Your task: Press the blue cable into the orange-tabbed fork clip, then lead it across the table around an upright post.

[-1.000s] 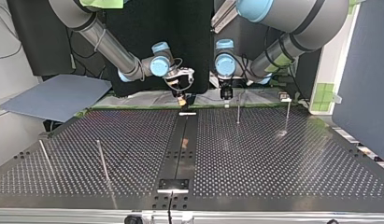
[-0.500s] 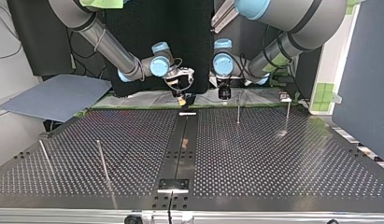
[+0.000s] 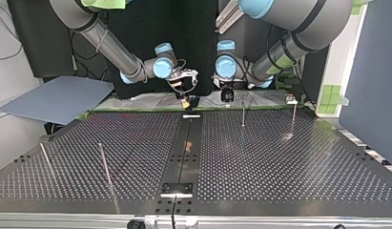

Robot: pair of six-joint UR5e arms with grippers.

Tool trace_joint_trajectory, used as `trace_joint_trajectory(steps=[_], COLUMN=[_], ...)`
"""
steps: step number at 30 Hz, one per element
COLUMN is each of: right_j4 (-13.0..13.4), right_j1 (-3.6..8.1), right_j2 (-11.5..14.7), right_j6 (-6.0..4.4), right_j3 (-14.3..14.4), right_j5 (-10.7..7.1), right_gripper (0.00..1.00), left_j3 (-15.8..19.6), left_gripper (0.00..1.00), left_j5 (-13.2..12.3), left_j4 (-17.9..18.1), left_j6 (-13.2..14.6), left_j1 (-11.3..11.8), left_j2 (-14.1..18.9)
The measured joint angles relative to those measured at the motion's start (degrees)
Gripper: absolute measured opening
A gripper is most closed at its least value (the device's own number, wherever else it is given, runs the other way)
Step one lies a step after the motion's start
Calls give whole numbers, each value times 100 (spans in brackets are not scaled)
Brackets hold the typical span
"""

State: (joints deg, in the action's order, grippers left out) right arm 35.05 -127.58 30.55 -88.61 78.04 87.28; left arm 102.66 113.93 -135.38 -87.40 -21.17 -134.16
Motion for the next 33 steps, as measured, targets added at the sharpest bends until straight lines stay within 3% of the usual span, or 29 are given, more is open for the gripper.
trace_joint_trajectory(steps=[7,13,25,33], right_j4=[-59,-199,-464,-599], right_j1=[39,108,142,154], right_j2=[1,64,460,904], right_j6=[0,19,92,108], right_j3=[-1,-1,51,163], right_j5=[13,204,286,290], right_gripper=[0,0,0,0], left_j3=[-2,-97,-187,-189], left_gripper=[1,1,1,1], left_j5=[38,80,133,303], left_j4=[-73,-228,-464,-532], left_j6=[-18,-60,-260,-265], left_j1=[-45,-112,-298,-410], left_j2=[7,60,655,869])
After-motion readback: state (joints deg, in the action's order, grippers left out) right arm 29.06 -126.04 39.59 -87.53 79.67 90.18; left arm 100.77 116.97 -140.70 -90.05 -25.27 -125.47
